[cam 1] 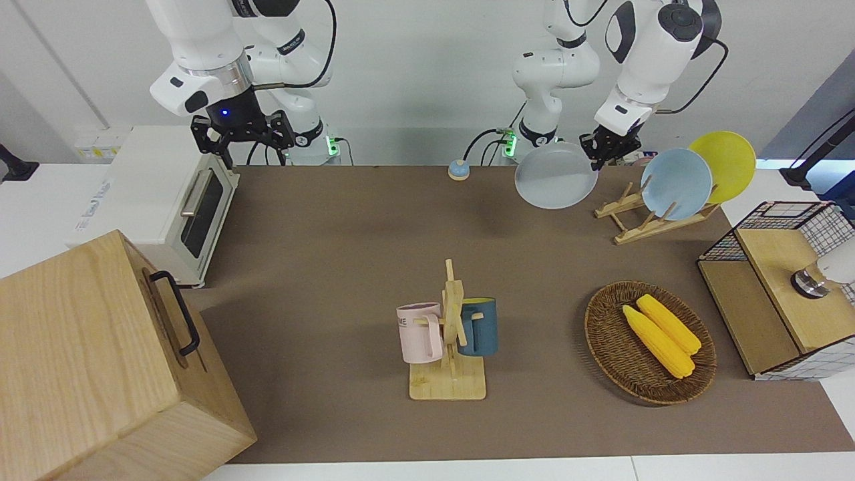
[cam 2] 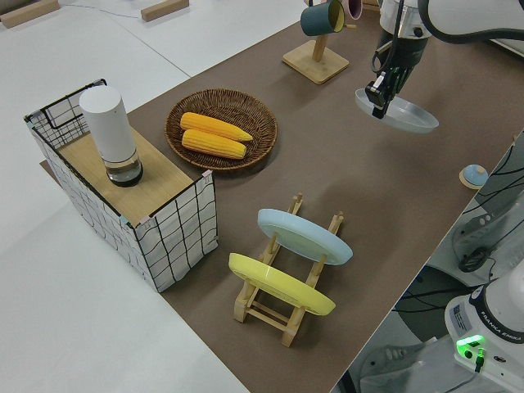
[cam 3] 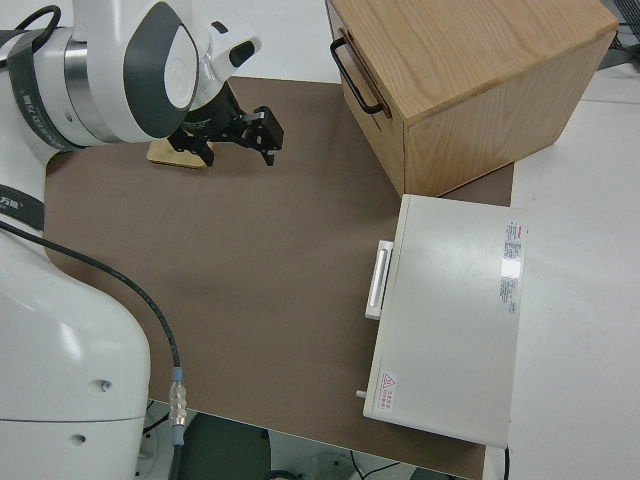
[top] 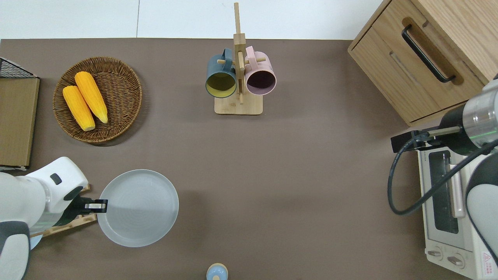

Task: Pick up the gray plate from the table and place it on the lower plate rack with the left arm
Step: 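Lift the gray plate with the left gripper toward the wooden rack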

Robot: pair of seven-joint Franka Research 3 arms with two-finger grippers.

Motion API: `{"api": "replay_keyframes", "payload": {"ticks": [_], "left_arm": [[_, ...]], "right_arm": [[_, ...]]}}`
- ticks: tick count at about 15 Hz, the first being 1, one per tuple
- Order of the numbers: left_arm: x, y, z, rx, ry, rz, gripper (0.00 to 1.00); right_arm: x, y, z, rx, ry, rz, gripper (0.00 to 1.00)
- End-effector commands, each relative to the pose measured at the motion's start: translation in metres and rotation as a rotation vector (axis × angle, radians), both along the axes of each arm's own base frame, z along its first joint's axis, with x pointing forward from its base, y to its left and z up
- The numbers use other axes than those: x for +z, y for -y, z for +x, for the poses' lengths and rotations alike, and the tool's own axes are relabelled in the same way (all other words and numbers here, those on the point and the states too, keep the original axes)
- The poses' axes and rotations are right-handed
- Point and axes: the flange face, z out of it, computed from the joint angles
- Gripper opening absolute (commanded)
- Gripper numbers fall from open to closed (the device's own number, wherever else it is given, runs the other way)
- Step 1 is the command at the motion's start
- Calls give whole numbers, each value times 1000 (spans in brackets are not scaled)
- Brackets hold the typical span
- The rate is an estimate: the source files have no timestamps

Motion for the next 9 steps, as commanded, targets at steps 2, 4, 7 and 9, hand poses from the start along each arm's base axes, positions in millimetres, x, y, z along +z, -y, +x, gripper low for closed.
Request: {"api": "replay_keyframes", "payload": {"ticks": [2,4,7,9], "left_arm": [[36,-9,0,35,8,182,0],[45,-15,-1,51,12,296,0],[52,-24,0,48,17,432,0],[54,-21,-2,28,6,542,0]], "right_arm": [[4,1,-2,-14,-2,-3,983],[4,1,-2,-14,-2,-3,983],[4,1,-2,-14,-4,-2,983],[4,1,-2,-14,-2,-3,983]]}}
